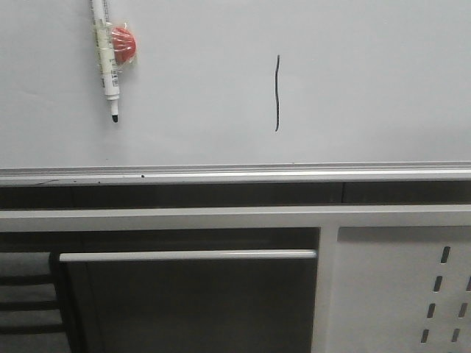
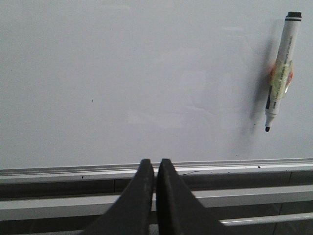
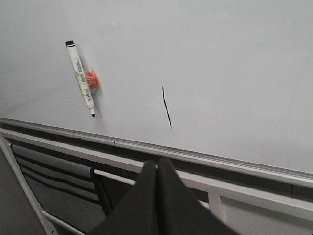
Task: Write number 1 on whiteboard
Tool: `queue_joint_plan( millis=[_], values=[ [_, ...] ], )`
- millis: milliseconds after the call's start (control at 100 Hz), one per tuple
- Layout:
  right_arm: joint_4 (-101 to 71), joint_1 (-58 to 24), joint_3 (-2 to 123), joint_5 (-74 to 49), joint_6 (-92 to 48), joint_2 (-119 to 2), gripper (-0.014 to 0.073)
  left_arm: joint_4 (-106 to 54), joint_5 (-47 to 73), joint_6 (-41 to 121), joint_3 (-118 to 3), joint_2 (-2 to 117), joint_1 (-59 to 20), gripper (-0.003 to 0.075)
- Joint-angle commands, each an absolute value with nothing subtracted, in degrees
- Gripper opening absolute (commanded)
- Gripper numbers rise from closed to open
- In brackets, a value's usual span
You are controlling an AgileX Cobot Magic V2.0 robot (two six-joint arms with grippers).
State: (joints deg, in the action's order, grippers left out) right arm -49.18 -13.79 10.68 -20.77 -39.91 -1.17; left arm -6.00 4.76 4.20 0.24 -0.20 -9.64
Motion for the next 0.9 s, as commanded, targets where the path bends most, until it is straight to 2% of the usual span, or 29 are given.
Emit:
queue_joint_plan(
  millis=[0,500,570,620,750,890],
  values=[
    [-50.2,-13.4,12.2,-17.4,-40.1,-1.8,-0.0064,-5.9,0.3,3.6,2.6,-1.5,-10.1,-0.002],
    [-50.2,-13.4,12.2,-17.2,-40.1,-1.8,-0.0064,-5.9,0.3,3.6,2.6,-1.5,-10.1,-0.002],
    [-45.0,-13.4,12.2,-16.4,-39.8,-1.8,-0.0064,-5.9,0.3,3.6,2.6,-1.5,-10.1,-0.002],
    [-37.4,-13.3,11.9,-14.8,-33.8,-1.8,-0.0064,-5.9,0.3,3.6,2.6,-1.5,-10.1,-0.002],
    [-7.1,-10.4,9.9,-9.9,-4.2,-2.2,-0.0064,-5.9,0.3,3.6,2.6,-1.5,-10.1,-0.002],
    [-2.8,-4.7,6.6,-9.2,-1.1,-2.2,-0.0064,-5.9,0.3,3.6,2.6,-1.5,-10.1,-0.002]
  ],
)
